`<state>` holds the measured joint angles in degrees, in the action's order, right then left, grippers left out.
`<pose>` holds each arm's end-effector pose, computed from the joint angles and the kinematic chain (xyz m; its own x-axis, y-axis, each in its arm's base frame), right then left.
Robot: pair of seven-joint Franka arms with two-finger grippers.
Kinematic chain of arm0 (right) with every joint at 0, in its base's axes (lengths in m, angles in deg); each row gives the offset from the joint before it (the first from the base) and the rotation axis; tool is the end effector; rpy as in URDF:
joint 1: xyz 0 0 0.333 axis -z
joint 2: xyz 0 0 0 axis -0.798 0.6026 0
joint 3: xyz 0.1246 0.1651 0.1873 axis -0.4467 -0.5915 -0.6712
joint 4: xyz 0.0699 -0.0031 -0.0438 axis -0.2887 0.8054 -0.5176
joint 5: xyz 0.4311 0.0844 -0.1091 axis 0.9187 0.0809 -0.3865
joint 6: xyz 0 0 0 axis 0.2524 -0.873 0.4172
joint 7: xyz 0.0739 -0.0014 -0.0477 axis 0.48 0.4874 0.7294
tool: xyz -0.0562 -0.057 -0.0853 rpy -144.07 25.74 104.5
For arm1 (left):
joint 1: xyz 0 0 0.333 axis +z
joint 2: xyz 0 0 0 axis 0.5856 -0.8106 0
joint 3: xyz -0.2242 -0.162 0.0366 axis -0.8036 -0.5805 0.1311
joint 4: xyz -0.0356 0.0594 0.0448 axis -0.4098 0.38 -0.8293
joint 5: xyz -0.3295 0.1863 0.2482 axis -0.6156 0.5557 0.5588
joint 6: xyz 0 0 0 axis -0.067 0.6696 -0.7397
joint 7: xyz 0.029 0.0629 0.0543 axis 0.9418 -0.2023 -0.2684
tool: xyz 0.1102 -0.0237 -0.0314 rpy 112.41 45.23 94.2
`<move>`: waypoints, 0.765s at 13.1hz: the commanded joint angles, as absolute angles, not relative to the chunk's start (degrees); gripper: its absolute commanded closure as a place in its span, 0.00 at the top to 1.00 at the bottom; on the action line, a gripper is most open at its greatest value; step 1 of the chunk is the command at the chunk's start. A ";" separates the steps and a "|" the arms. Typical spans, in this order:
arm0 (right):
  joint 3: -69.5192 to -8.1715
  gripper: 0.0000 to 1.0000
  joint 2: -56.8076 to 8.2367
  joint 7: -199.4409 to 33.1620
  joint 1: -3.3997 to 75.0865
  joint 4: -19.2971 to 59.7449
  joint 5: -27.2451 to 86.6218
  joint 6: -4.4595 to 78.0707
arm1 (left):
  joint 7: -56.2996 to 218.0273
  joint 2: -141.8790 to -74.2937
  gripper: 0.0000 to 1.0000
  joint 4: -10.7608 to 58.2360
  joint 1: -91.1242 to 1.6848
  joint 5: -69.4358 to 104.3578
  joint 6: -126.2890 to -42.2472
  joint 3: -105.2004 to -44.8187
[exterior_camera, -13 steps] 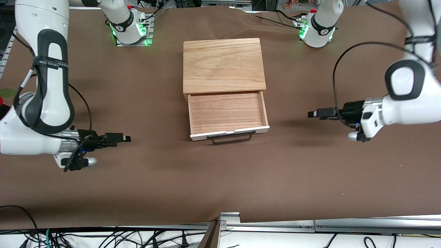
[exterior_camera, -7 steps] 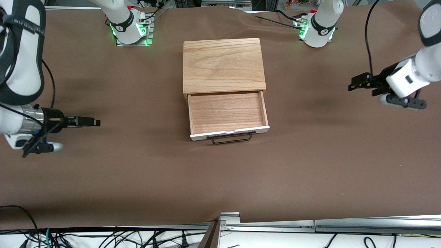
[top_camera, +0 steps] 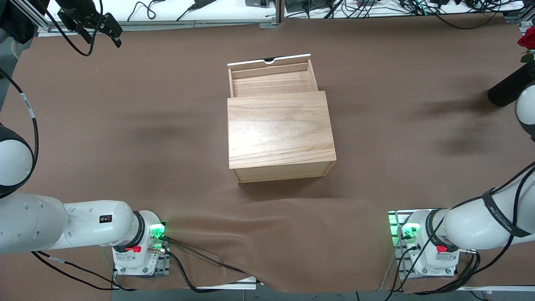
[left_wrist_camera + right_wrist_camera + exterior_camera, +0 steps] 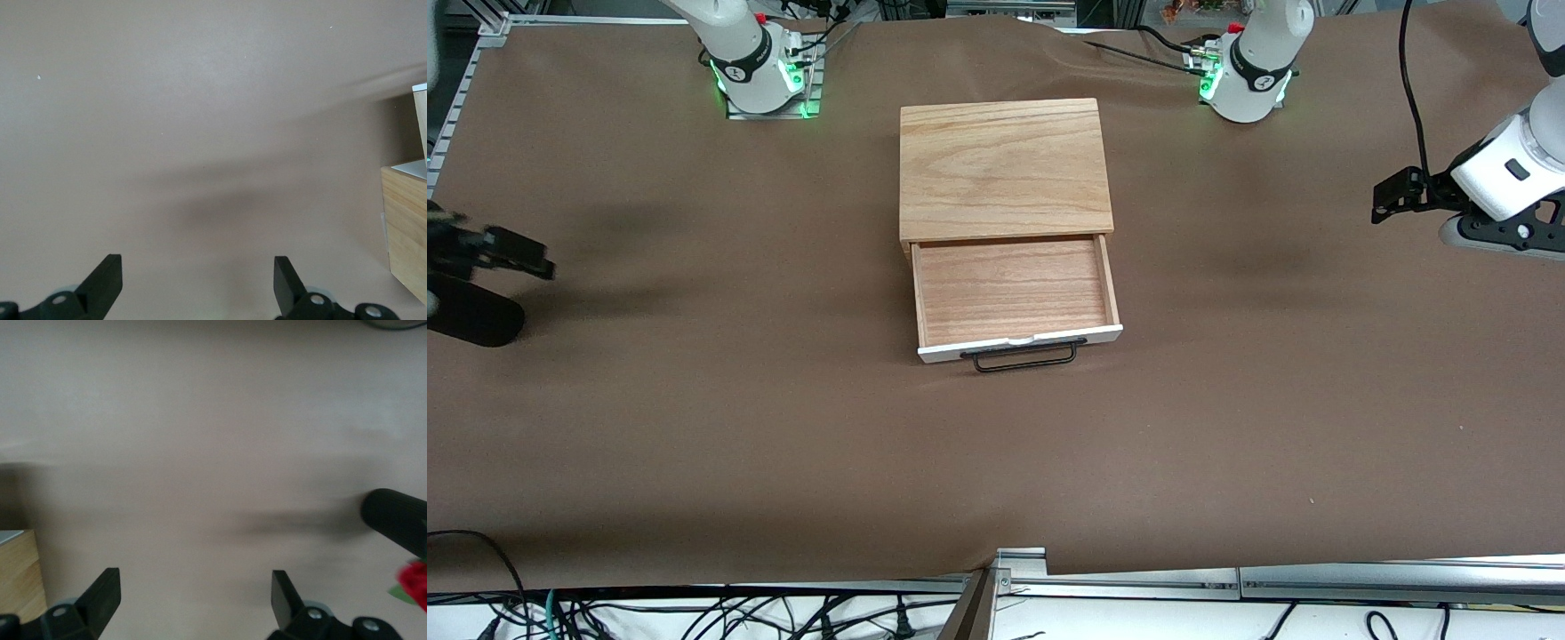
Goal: Pull top drawer with both arms simultaneously
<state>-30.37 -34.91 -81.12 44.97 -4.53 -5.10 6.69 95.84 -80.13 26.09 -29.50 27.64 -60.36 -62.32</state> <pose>0.6644 -0.0473 0.5769 0.9993 0.0270 -0.0250 0.0274 -0.9995 0.0135 0.5976 0.0100 0.4963 0.9839 -0.1351 -0.1167 -0.1368 -0.9906 -0.0071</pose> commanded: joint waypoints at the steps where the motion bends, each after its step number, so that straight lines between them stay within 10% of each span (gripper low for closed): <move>1: -34.18 1.00 -42.72 -82.54 48.36 2.57 -6.54 4.00 | 96.11 -80.71 1.00 25.10 -29.43 28.65 -59.74 -62.31; 10: -40.78 1.00 -43.81 -86.94 53.03 7.52 -7.07 4.24 | 96.10 -80.80 1.00 25.01 -29.25 28.56 -59.83 -62.48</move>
